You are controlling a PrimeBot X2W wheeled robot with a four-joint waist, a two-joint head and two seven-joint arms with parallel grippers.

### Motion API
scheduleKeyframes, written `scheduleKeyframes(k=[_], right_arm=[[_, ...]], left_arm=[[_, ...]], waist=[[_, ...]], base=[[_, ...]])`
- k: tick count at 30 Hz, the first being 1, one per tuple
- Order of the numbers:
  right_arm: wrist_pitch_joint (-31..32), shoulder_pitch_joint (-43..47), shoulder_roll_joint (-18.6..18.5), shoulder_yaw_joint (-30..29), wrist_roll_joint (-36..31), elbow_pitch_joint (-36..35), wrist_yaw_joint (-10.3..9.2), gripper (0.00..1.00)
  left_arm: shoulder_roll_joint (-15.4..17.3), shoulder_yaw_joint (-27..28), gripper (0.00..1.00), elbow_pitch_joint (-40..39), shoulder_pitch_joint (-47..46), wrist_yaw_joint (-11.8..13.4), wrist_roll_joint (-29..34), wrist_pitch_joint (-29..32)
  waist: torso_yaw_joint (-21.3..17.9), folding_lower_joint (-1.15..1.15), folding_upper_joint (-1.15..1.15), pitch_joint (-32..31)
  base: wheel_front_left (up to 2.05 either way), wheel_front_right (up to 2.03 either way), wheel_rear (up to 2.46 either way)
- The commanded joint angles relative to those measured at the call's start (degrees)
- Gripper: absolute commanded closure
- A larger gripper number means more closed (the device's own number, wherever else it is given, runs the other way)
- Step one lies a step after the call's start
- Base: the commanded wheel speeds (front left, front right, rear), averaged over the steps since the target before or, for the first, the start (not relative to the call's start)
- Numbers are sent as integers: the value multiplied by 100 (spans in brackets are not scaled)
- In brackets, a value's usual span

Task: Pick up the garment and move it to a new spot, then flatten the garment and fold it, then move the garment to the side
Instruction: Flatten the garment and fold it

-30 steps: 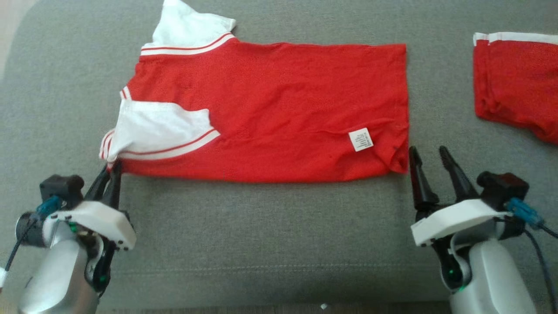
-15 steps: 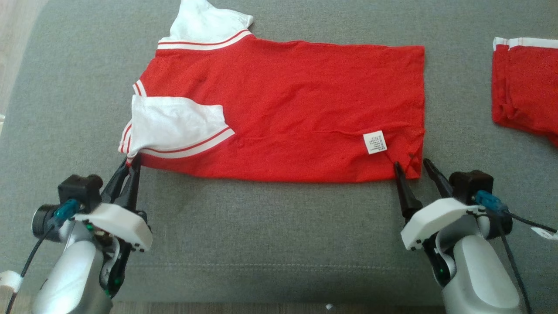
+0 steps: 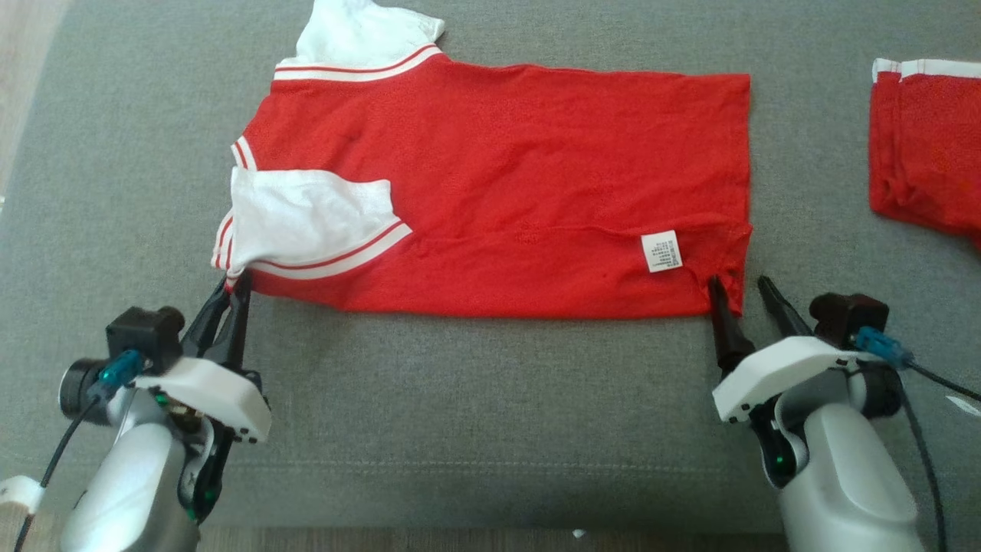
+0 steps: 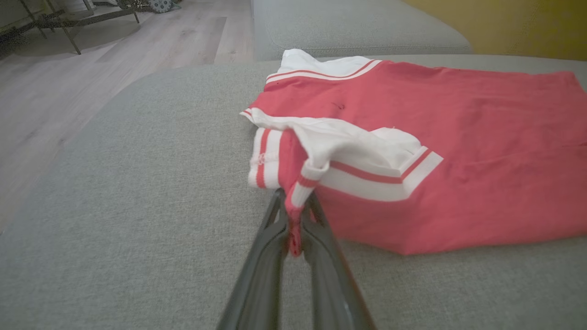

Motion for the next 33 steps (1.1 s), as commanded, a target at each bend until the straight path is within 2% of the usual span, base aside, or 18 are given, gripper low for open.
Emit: scheduleKeyframes(k=[1,6,7,8,9,13,21,27,33], right_arm=[[-44,-195,42,211,155,-29,35,0],[-42,-344,42,491,562,222,35,0],[-25,-365,42,595,670,258,35,29],[-13,-384,42,691,770,289,35,87],[-15,-399,42,780,858,312,35,100],[-66,-442,42,890,1024,442,35,100],[27,-261,36,660,726,467,35,100],[662,166,-180,799,933,55,35,100],[1468,790,-622,1041,1349,-772,35,100]], left_arm=[[172,180,100,-160,-163,46,-28,-63],[175,149,100,-156,-208,50,-38,-63],[175,144,100,-156,-215,52,-39,-63],[177,140,100,-155,-219,55,-40,-64],[180,136,100,-154,-220,58,-40,-64],[209,108,100,-143,-160,81,-21,-67],[309,-30,100,-145,19,66,93,-70],[487,-215,100,-153,341,-37,141,75],[694,-362,100,-401,785,-92,144,259]], waist=[[1,0,0,19],[18,0,0,52],[21,0,0,53],[22,0,0,51],[21,0,0,47],[-17,0,0,-53],[-90,0,0,-309],[-108,0,0,-586],[-96,0,0,-900]], base=[[0,0,0],[0,0,0],[0,0,0],[0,0,0],[0,0,0],[0,0,0],[0,0,0],[0,0,0],[0,0,0]])
